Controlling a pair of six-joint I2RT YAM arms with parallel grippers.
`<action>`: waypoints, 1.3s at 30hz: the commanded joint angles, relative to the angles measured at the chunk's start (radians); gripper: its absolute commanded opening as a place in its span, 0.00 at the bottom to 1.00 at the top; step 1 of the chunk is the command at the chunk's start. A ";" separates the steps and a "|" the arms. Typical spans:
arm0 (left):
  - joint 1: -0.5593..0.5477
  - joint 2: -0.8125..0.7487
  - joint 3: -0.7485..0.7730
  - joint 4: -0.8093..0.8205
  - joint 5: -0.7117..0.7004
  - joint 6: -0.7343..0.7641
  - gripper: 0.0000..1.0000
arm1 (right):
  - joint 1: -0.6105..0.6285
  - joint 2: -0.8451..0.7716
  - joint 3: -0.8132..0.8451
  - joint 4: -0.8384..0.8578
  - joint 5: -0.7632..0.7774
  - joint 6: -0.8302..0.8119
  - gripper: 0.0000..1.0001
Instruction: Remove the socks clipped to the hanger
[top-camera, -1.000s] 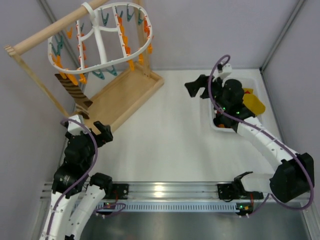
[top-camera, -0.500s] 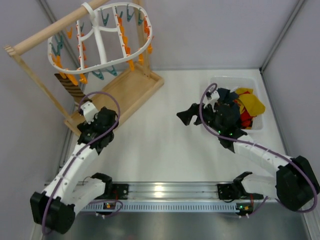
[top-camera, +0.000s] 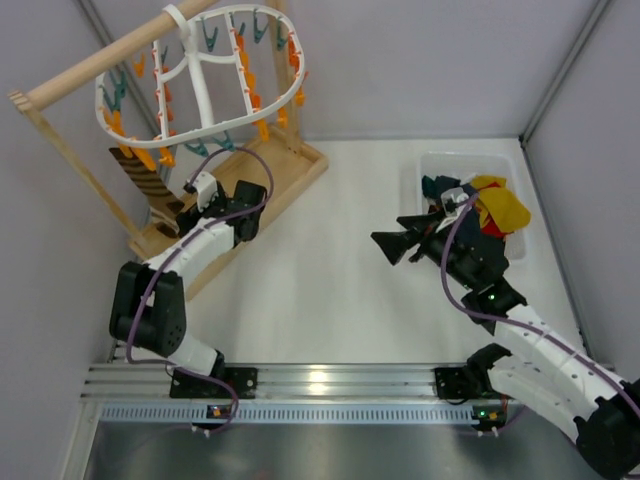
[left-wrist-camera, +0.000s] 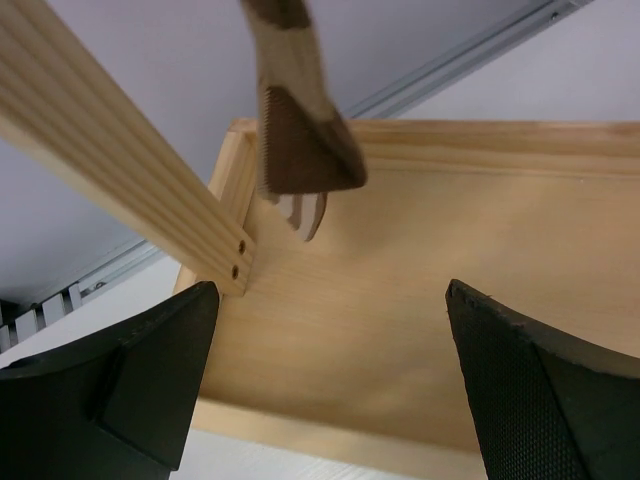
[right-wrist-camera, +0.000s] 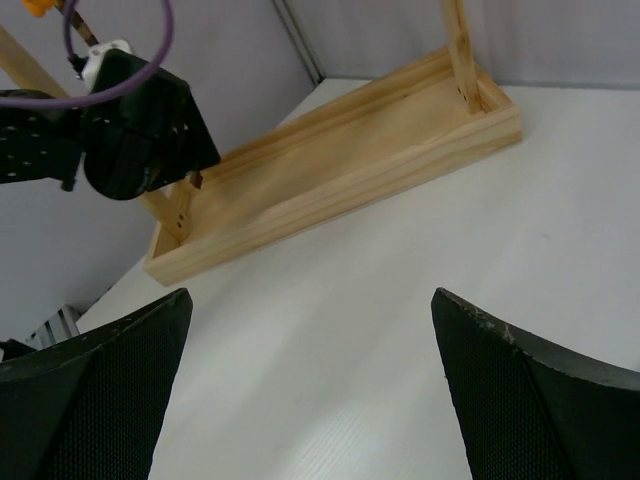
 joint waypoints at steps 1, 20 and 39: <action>0.040 0.081 0.077 0.071 -0.090 -0.019 0.99 | -0.019 -0.071 -0.014 0.030 -0.053 -0.024 0.99; 0.261 0.178 -0.012 0.534 0.028 0.361 0.98 | -0.030 -0.164 -0.021 0.007 -0.102 -0.055 1.00; 0.244 0.203 0.008 0.589 0.079 0.436 0.35 | -0.031 -0.143 -0.026 0.033 -0.114 -0.052 0.99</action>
